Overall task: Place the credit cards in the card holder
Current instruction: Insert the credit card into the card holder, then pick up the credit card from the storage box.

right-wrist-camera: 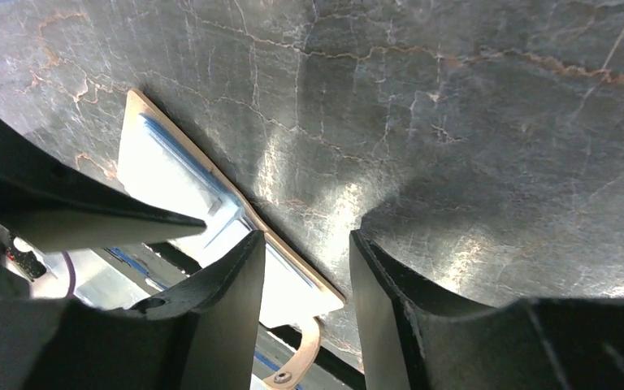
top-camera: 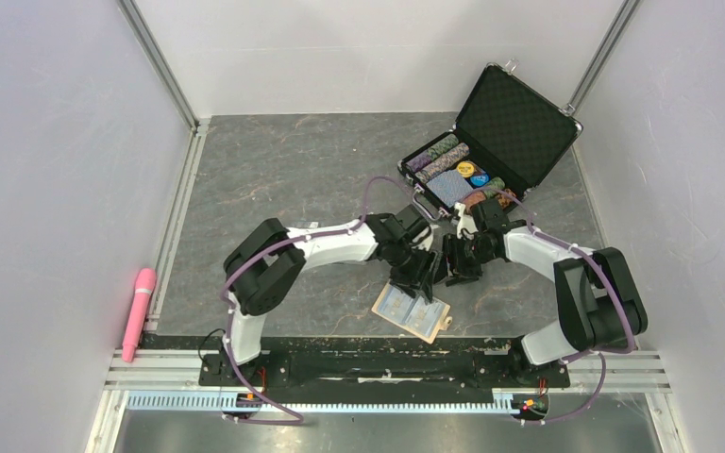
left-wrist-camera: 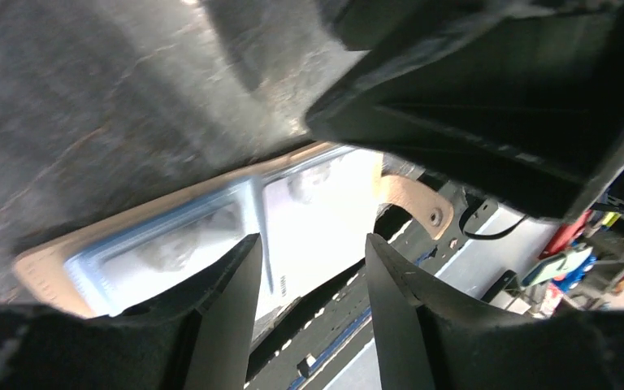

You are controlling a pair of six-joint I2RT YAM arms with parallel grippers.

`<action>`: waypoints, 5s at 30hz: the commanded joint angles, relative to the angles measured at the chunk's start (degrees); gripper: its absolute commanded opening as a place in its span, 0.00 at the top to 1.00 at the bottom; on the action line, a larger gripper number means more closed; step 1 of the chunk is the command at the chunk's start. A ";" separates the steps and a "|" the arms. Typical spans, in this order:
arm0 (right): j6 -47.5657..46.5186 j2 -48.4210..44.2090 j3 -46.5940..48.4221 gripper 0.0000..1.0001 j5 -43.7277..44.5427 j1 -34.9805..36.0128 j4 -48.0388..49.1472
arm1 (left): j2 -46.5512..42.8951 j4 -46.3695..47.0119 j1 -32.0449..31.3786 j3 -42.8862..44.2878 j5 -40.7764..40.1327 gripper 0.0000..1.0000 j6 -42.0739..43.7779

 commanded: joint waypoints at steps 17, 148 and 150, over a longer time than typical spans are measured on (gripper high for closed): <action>-0.17 -3.37 2.77 0.62 -3.18 6.98 -5.18 | -13.05 -0.58 14.11 -17.34 -0.14 0.43 2.25; 11.67 32.81 47.22 0.62 -10.70 16.15 4.18 | -9.72 -9.19 35.56 -9.19 -10.51 0.52 12.78; 11.73 33.84 47.38 0.61 -11.07 16.58 3.78 | -8.35 -8.60 35.53 -9.20 -8.78 0.52 12.76</action>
